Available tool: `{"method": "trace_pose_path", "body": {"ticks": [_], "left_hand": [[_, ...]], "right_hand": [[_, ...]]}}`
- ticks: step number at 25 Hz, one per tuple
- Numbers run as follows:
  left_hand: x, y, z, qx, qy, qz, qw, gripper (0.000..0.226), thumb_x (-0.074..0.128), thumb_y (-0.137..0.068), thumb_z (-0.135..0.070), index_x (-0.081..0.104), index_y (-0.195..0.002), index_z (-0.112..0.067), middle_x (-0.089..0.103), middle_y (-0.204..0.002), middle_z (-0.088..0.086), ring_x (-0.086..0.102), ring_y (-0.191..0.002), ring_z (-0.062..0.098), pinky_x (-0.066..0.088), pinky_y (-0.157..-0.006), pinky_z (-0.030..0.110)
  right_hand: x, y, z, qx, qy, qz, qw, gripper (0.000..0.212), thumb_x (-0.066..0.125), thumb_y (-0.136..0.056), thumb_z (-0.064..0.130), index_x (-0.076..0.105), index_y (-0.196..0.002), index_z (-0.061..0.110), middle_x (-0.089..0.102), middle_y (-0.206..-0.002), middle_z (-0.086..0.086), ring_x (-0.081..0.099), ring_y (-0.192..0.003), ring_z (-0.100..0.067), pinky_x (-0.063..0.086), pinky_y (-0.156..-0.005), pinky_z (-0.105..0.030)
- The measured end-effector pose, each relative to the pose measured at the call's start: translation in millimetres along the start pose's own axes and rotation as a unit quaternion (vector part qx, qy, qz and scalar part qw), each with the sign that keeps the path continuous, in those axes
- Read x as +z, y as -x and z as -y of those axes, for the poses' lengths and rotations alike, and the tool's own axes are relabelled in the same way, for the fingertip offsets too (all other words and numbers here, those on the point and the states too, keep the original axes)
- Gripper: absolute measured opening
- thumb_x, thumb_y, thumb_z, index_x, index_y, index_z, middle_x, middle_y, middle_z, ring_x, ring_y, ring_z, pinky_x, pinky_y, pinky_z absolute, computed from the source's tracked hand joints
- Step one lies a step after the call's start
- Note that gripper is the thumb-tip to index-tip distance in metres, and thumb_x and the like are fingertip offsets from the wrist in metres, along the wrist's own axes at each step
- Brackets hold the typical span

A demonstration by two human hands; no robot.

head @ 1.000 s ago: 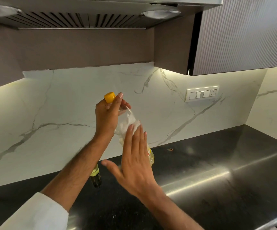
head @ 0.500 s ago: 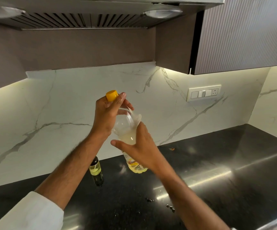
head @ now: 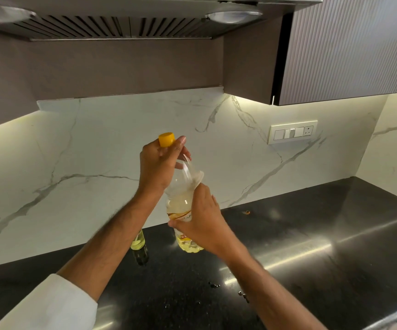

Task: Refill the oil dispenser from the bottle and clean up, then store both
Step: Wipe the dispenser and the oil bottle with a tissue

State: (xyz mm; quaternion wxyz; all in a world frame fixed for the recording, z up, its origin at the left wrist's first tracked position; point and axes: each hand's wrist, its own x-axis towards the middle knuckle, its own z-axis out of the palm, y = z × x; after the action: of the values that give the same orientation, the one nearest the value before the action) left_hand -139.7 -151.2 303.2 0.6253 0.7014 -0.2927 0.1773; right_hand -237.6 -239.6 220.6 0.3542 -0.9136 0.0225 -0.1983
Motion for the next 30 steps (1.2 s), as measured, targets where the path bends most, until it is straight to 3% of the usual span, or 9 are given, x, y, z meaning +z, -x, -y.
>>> {"method": "trace_pose_path", "body": {"ticks": [3, 6, 9, 12, 15, 20, 25, 27, 30], "left_hand": [[6, 2, 0, -0.030, 0.011, -0.067, 0.997, 0.040, 0.058, -0.100, -0.046, 0.074, -0.089, -0.010, 0.078, -0.084, 0.002, 0.076, -0.076, 0.016, 0.065, -0.075, 0.041], [6, 3, -5, -0.058, 0.094, -0.072, 0.991, 0.035, 0.061, -0.100, -0.040, 0.075, -0.092, -0.009, 0.078, -0.086, 0.008, 0.077, -0.083, 0.024, 0.064, -0.077, 0.045], [-10, -4, -5, -0.103, 0.186, 0.046, 0.976, 0.026, 0.066, -0.097, -0.037, 0.072, -0.090, -0.012, 0.077, -0.090, 0.011, 0.076, -0.090, 0.032, 0.061, -0.084, 0.051], [-26, -7, 0, -0.103, 0.317, 0.229, 0.915, 0.037, 0.078, -0.082, -0.045, 0.069, -0.095, -0.012, 0.073, -0.096, 0.013, 0.071, -0.097, 0.038, 0.057, -0.086, 0.049], [-25, -7, -2, -0.099, 0.359, 0.285, 0.883, 0.044, 0.081, -0.076, -0.046, 0.066, -0.092, -0.009, 0.068, -0.091, 0.015, 0.068, -0.091, 0.039, 0.056, -0.085, 0.054], [-21, -2, -8, -0.046, 0.287, 0.230, 0.929, 0.019, 0.067, -0.084, -0.030, 0.070, -0.082, -0.012, 0.068, -0.081, 0.012, 0.068, -0.079, 0.035, 0.056, -0.075, 0.044], [-19, -6, -12, -0.021, 0.184, 0.076, 0.980, 0.019, 0.058, -0.093, -0.027, 0.069, -0.084, -0.014, 0.074, -0.081, 0.008, 0.071, -0.081, 0.030, 0.059, -0.073, 0.047], [-14, -5, -12, -0.026, 0.153, 0.010, 0.988, 0.021, 0.058, -0.093, -0.031, 0.070, -0.084, -0.017, 0.076, -0.082, 0.004, 0.074, -0.081, 0.024, 0.062, -0.071, 0.040], [-4, 1, -5, -0.035, 0.096, -0.068, 0.992, 0.028, 0.060, -0.094, -0.040, 0.073, -0.091, -0.015, 0.078, -0.088, 0.002, 0.075, -0.085, 0.021, 0.064, -0.075, 0.042]], "right_hand": [[19, 9, 11, 0.003, 0.106, -0.121, 0.987, 0.116, 0.083, -0.076, 0.051, 0.010, -0.156, 0.009, 0.035, -0.149, -0.009, 0.040, -0.136, -0.025, 0.040, -0.115, -0.042], [6, 2, 7, -0.006, 0.075, -0.177, 0.981, 0.102, 0.088, -0.071, 0.038, 0.026, -0.149, 0.015, 0.046, -0.136, -0.002, 0.052, -0.118, -0.019, 0.054, -0.091, -0.027], [-20, -6, -1, -0.004, -0.070, -0.070, 0.995, 0.092, 0.090, -0.068, 0.036, 0.036, -0.142, 0.029, 0.053, -0.129, 0.011, 0.056, -0.107, -0.007, 0.052, -0.081, -0.017], [-38, -9, -6, -0.009, -0.241, 0.074, 0.968, 0.085, 0.092, -0.070, 0.020, 0.045, -0.140, 0.030, 0.069, -0.122, 0.005, 0.069, -0.109, -0.015, 0.059, -0.095, -0.042], [-45, -8, -4, -0.021, -0.325, 0.193, 0.926, 0.071, 0.081, -0.080, -0.004, 0.050, -0.140, 0.018, 0.071, -0.124, -0.008, 0.070, -0.114, -0.027, 0.057, -0.098, -0.046], [-33, -5, -6, -0.034, -0.296, 0.160, 0.941, 0.080, 0.082, -0.084, 0.005, 0.038, -0.149, 0.021, 0.065, -0.133, -0.003, 0.066, -0.120, -0.021, 0.056, -0.101, -0.047], [-13, 8, 5, -0.044, -0.165, 0.000, 0.985, 0.076, 0.073, -0.092, 0.030, 0.029, -0.153, 0.030, 0.047, -0.144, 0.007, 0.053, -0.129, -0.011, 0.051, -0.107, -0.042], [5, 15, 14, -0.062, -0.053, -0.085, 0.993, 0.080, 0.061, -0.101, 0.030, 0.010, -0.162, 0.023, 0.030, -0.159, 0.001, 0.040, -0.144, -0.018, 0.042, -0.116, -0.039], [31, 23, 11, -0.097, 0.166, -0.153, 0.969, 0.086, 0.051, -0.105, 0.038, -0.006, -0.162, 0.008, 0.001, -0.170, -0.018, -0.001, -0.158, -0.030, 0.017, -0.127, -0.050]]}}
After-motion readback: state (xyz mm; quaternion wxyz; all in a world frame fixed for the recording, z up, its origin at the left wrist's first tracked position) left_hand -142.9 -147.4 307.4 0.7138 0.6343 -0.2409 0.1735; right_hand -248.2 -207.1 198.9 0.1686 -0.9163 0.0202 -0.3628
